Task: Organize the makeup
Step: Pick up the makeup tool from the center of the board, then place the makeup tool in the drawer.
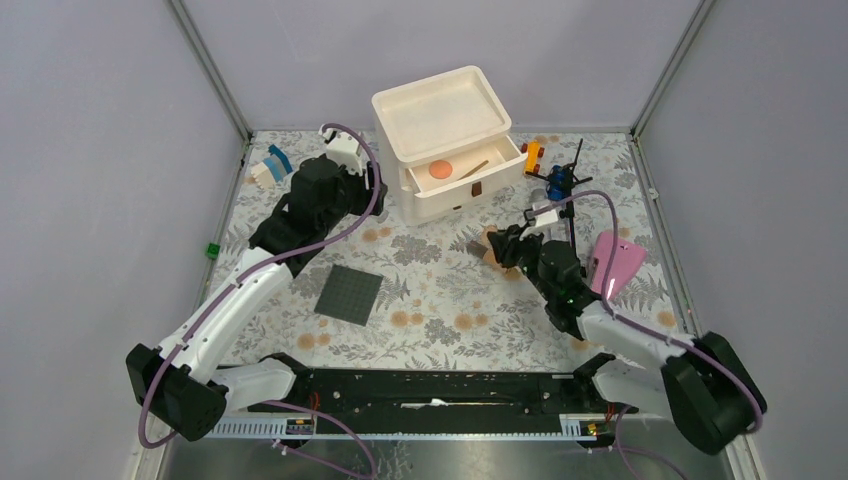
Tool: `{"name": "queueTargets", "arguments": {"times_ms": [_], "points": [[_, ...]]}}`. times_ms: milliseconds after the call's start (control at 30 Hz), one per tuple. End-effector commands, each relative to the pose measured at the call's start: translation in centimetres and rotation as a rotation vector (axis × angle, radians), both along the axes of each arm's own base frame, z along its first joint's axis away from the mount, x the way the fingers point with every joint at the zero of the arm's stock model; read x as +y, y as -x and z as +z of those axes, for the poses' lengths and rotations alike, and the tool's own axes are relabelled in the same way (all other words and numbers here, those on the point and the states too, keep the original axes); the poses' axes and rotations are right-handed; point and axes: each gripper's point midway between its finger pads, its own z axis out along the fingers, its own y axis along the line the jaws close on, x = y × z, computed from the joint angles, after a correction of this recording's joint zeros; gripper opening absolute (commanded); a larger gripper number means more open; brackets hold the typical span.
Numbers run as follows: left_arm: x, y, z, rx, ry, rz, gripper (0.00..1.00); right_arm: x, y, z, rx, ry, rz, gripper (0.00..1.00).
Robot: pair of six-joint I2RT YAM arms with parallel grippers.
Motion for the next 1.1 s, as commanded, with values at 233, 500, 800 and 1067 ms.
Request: {"name": "queueTargets", "arguments": {"times_ms": [233, 500, 800, 1067], "points": [[0.2, -0.2, 1.8, -0.061, 0.051, 0.006, 0.61, -0.5, -3.1, 12.2, -0.189, 0.120, -0.065, 0.35], [0.3, -0.3, 1.5, -0.050, 0.054, 0.008, 0.61, 1.7, -8.5, 15.7, -0.248, 0.166, -0.087, 0.38], [0.3, -0.4, 1.2, -0.039, 0.069, -0.001, 0.60, 1.8, -12.2, 14.8, -0.223, 0.165, -0.118, 0.49], [0.7, -0.5, 1.3, -0.040, 0.077, 0.006, 0.60, 0.7, -11.6, 15.7, -0.242, 0.148, -0.145, 0.71]]}}
